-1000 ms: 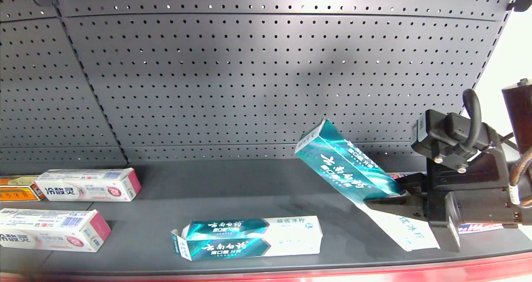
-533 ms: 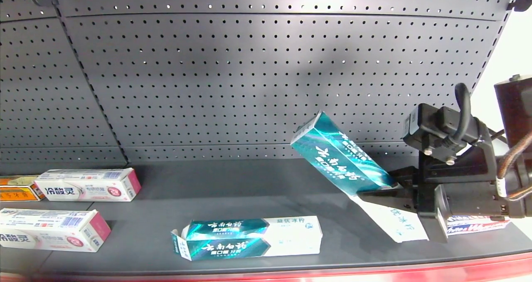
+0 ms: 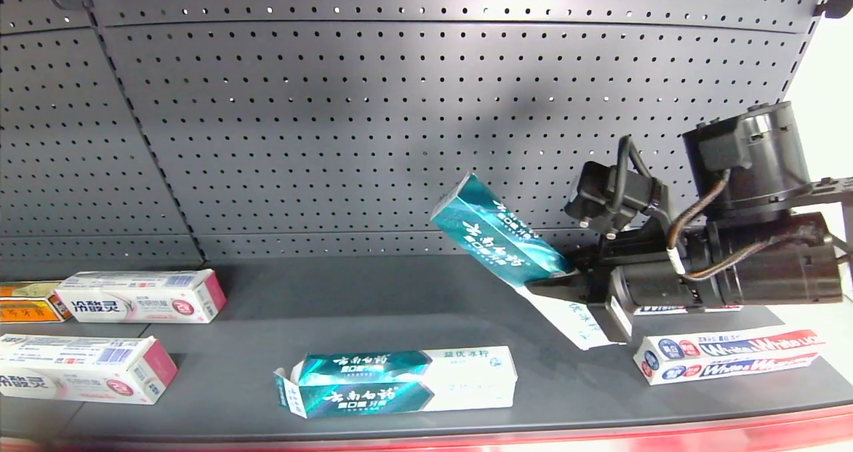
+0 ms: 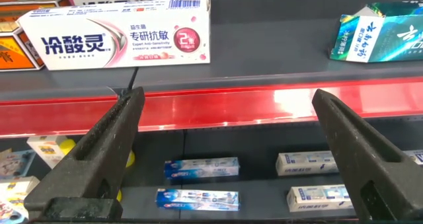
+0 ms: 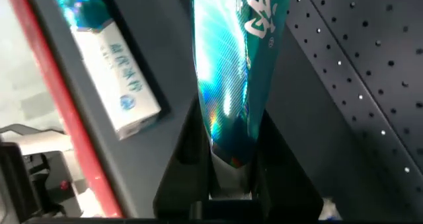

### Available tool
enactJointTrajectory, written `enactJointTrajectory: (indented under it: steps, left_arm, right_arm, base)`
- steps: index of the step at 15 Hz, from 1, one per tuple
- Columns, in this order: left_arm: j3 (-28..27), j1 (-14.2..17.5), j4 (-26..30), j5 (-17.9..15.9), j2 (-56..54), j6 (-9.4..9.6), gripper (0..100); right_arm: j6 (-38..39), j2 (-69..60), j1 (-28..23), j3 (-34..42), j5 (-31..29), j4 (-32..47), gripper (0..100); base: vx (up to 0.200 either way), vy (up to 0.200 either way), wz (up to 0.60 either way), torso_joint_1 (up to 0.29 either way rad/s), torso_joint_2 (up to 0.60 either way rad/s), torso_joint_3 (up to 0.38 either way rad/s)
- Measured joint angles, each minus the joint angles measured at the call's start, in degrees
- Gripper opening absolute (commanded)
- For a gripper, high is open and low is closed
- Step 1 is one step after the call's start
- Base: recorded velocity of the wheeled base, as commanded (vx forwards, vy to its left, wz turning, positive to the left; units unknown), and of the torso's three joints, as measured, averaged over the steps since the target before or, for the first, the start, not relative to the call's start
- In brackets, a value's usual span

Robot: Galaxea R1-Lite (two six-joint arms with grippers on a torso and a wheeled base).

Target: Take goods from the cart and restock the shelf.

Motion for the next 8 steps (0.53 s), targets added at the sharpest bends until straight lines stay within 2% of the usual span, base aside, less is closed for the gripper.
enactJointTrajectory:
  steps: [6, 8]
  left_arm:
    - [0.00, 0.00, -0.02, 0.00, 0.00, -0.02, 100]
    - [0.00, 0.00, 0.00, 0.00, 0.00, 0.00, 100]
  right_arm:
    - [-1.48, 7.38, 0.28, -6.89, 0.12, 0.40, 0]
    - [-3.80, 8.66, 0.26, -7.79, 0.80, 3.39, 0]
  base:
    - [0.000, 0.000, 0.00, 0.000, 0.00, 0.000]
    - [0.000, 0.000, 0.00, 0.000, 0.00, 0.000]
